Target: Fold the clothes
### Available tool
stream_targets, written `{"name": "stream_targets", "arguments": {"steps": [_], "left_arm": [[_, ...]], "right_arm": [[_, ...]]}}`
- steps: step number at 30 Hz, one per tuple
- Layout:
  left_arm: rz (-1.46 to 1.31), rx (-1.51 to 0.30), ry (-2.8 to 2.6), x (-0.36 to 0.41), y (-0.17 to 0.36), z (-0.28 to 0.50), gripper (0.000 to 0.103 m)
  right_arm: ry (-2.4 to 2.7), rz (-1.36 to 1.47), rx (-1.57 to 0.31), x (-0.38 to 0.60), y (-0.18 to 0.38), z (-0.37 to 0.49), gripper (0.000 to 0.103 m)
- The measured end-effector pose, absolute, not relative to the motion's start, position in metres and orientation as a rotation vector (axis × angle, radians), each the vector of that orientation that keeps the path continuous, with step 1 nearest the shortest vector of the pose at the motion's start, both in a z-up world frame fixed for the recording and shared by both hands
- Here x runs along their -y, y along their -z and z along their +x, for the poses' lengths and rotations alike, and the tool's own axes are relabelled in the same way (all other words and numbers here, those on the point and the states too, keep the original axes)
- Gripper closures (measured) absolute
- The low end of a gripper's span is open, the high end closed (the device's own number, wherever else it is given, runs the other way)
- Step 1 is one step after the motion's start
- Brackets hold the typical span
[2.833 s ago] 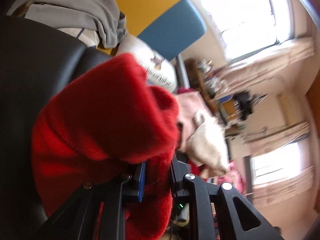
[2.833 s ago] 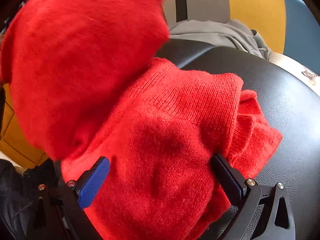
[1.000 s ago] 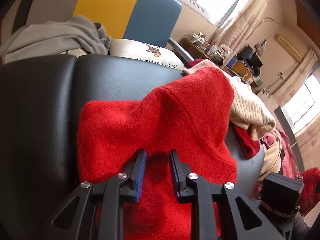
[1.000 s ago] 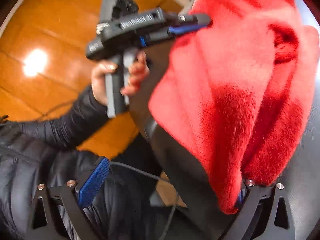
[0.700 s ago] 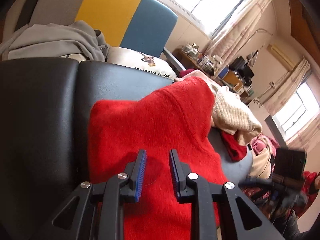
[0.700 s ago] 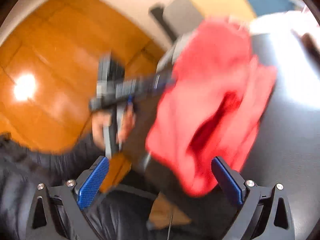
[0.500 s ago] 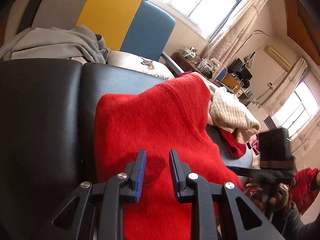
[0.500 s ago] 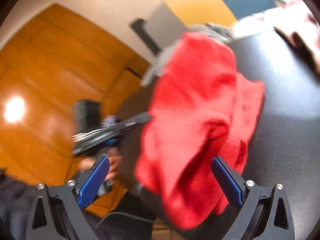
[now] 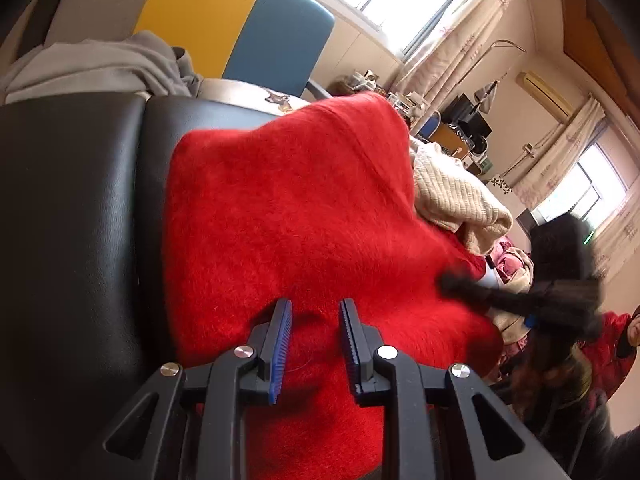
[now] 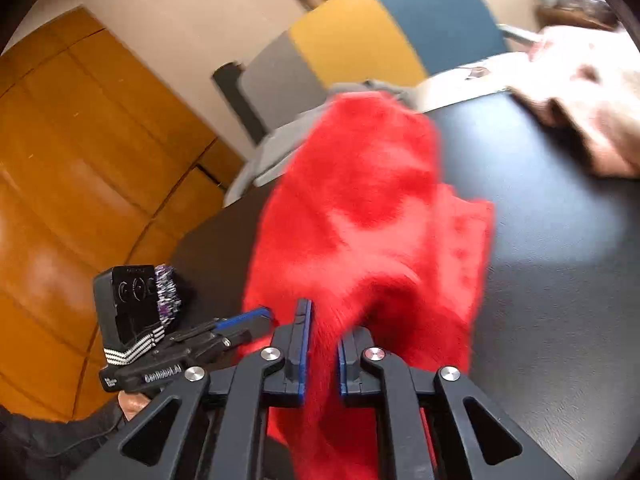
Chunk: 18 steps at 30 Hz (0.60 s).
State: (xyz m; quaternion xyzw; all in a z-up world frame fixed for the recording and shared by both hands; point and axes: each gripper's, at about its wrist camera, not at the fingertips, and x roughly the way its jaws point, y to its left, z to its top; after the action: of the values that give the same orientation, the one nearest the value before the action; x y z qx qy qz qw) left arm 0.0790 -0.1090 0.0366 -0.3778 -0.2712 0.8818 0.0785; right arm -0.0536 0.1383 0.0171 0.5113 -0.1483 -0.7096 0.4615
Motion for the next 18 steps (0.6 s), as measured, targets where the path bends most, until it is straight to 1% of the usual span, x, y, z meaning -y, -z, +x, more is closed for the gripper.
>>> {"name": "stream_targets", "arguments": {"steps": [2, 3, 6, 9, 10, 11, 12, 13, 14, 15, 16, 18], "left_arm": [[-1.128, 0.860, -2.607, 0.112, -0.035, 0.079, 0.079], [-1.127, 0.862, -2.607, 0.113, -0.037, 0.079, 0.079], [-1.086, 0.840, -2.646, 0.117, -0.049, 0.081, 0.079], [-1.044, 0.816, -2.676, 0.119, -0.059, 0.077, 0.079], [-1.033, 0.807, -2.681, 0.120, -0.062, 0.074, 0.079], [-1.026, 0.794, -2.684, 0.119, -0.064, 0.070, 0.079], [-1.030, 0.773, -2.682, 0.117, -0.065, 0.066, 0.079], [-1.035, 0.751, -2.679, 0.112, -0.066, 0.062, 0.079], [-1.035, 0.735, -2.672, 0.107, -0.066, 0.060, 0.079], [-1.034, 0.719, -2.665, 0.102, -0.066, 0.058, 0.079], [-1.035, 0.705, -2.657, 0.097, -0.066, 0.056, 0.079], [-1.044, 0.686, -2.636, 0.086, -0.063, 0.055, 0.079]], "right_arm": [[1.782, 1.264, 0.359, -0.144, -0.012, -0.051, 0.092], [1.800, 1.267, 0.356, -0.148, -0.010, -0.050, 0.096], [1.854, 1.276, 0.346, -0.157, -0.002, -0.046, 0.096], [1.871, 1.268, 0.240, -0.150, -0.010, -0.047, 0.095], [1.874, 1.264, 0.199, -0.146, -0.013, -0.047, 0.090], [1.876, 1.245, 0.183, -0.146, -0.020, -0.049, 0.088], [1.877, 1.214, 0.189, -0.149, -0.029, -0.050, 0.081], [1.886, 1.176, 0.204, -0.153, -0.039, -0.052, 0.062], [1.903, 1.125, 0.232, -0.159, -0.052, -0.056, 0.048], [1.918, 1.073, 0.258, -0.161, -0.065, -0.060, 0.020], [1.931, 1.028, 0.274, -0.161, -0.076, -0.064, 0.004], [1.950, 0.973, 0.279, -0.148, -0.090, -0.074, 0.004]]}}
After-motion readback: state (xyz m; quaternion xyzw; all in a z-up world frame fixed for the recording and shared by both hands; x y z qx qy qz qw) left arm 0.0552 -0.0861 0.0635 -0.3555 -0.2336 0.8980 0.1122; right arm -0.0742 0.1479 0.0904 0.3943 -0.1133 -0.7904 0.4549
